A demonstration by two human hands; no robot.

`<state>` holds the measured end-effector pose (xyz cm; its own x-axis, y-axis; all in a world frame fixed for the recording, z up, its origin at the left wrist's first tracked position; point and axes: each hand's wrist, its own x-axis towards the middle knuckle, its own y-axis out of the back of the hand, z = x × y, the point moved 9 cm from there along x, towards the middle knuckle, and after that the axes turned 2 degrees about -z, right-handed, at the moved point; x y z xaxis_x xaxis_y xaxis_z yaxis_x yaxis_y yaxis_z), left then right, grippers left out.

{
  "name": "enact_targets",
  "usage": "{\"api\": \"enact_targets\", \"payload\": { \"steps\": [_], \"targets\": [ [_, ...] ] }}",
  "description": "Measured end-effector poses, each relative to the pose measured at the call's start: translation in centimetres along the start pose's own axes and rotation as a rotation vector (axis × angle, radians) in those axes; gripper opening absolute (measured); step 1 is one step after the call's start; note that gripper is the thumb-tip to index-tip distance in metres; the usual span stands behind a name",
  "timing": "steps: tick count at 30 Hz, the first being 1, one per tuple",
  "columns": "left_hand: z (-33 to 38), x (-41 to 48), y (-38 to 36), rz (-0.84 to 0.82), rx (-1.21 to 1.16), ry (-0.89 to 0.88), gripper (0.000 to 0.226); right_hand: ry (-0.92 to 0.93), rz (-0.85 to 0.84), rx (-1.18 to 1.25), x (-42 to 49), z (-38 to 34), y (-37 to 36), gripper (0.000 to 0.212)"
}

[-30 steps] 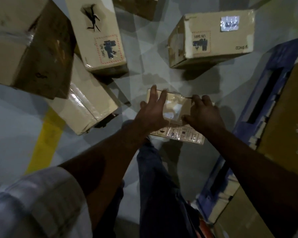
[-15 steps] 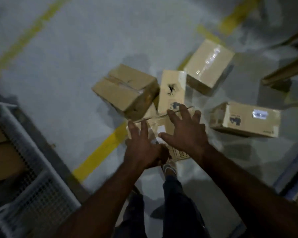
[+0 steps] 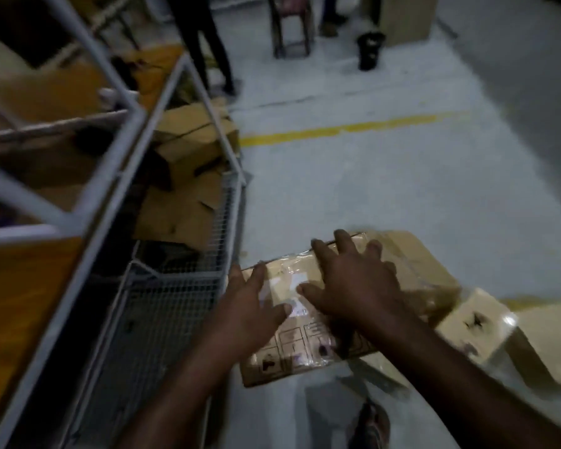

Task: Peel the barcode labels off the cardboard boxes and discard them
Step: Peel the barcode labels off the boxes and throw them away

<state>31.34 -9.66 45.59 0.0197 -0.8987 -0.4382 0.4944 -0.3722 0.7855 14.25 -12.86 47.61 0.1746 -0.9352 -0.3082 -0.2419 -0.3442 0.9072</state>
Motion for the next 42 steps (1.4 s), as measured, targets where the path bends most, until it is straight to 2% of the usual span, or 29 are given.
{"api": "enact_targets", "payload": {
  "steps": [4, 8, 14, 16, 17, 19, 23, 27, 30, 33, 37, 42],
  "targets": [
    [-7.3, -8.0, 12.9, 0.11, -0.264, 0.069, 0.041, 0.248, 0.073, -0.072, -1.7, -13.7, 5.0, 0.073],
    [-12.5, -18.3, 23.4, 0.307, -0.363, 0.07, 0.021, 0.488, 0.15, -0.086, -4.7, -26.7, 8.7, 0.07],
    [-19.3, -31.3, 31.9, 0.569, -0.517, 0.091, 0.022, 0.746, 0.446, -0.133, -12.5, -42.4, 14.8, 0.062],
    [-20.4, -34.3, 33.4, 0.644, -0.55, 0.098, 0.026, 0.798, 0.437, -0.167, -13.8, -46.2, 16.1, 0.061],
    [-20.8, -35.7, 34.2, 0.69, -0.549, 0.102, 0.035, 0.821, 0.399, -0.169, -14.0, -47.9, 16.4, 0.061],
    [-21.7, -38.0, 35.8, 0.787, -0.533, 0.118, 0.048, 0.862, 0.332, -0.13, -14.4, -50.7, 17.3, 0.065],
    [-23.7, -41.2, 39.0, 0.952, -0.5, 0.143, 0.044, 0.946, 0.327, -0.035, -13.9, -56.4, 18.1, 0.065],
    [-26.7, -39.9, 40.2, 1.007, -0.503, 0.207, 0.044, 1.051, 0.255, 0.039, -11.2, -61.4, 15.7, 0.054],
    [-29.6, -37.1, 39.8, 0.982, -0.473, 0.293, 0.041, 1.052, 0.211, 0.103, -7.9, -63.3, 12.3, 0.048],
    [-32.3, -35.1, 39.5, 0.962, -0.438, 0.346, 0.042, 1.055, 0.191, -0.058, -4.4, -65.2, 8.3, 0.061],
    [-35.2, -34.7, 39.9, 1.075, -0.43, 0.363, 0.046, 1.059, 0.187, -0.17, -1.7, -67.3, 6.9, 0.067],
    [-39.4, -34.4, 37.4, 1.292, -0.7, 0.303, 0.045, 1.136, 0.186, -0.105, -0.4, -69.6, 6.6, 0.079]
  ]
}}
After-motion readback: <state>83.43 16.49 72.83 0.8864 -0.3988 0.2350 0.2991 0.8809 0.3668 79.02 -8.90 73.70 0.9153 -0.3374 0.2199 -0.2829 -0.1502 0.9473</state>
